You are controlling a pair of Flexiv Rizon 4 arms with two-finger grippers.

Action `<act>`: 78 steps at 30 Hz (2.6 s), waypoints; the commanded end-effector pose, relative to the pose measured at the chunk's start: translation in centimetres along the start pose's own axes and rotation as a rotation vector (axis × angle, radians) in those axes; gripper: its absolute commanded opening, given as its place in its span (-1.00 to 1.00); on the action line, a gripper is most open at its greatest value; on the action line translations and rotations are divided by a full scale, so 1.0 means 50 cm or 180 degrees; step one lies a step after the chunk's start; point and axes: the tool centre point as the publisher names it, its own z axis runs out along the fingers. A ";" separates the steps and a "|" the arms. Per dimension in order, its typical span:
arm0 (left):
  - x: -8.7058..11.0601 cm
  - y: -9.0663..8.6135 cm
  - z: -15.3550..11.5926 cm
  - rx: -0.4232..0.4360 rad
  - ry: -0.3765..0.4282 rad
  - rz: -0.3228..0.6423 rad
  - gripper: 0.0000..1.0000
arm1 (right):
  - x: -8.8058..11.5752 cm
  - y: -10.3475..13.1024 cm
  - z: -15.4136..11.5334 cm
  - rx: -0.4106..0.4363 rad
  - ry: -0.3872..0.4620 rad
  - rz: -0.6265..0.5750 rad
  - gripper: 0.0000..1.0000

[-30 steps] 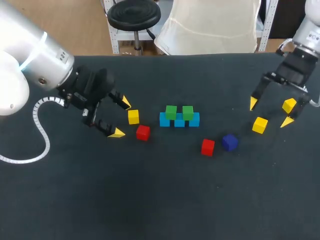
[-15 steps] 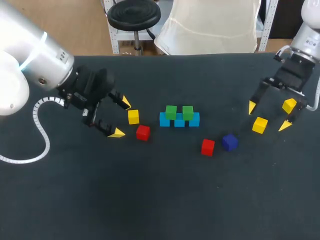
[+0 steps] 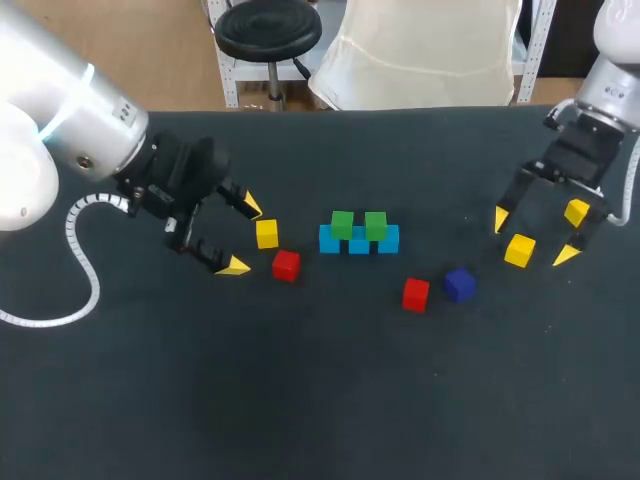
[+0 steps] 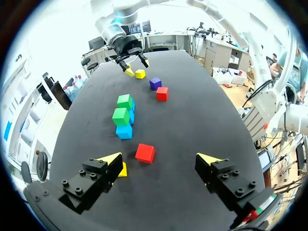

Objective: Place the blue cubes, place green cubes on the blue cubes, place the yellow cubes on the green cubes, then place the red cubes on the yellow cubes, and place purple cube on the red cubes.

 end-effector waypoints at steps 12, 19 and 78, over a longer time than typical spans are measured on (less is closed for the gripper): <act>0.002 0.001 0.000 0.0005 -0.0005 0.0009 1.00 | 0.021 -0.018 -0.017 -0.0022 -0.0016 0.0036 0.24; 0.002 0.001 0.000 0.0005 -0.0005 0.0009 1.00 | 0.020 -0.019 -0.017 -0.0023 -0.0030 0.0038 0.00; 0.002 0.001 0.000 0.0005 -0.0005 0.0009 1.00 | -0.132 -0.200 -0.110 0.2954 0.0118 0.2444 -1.00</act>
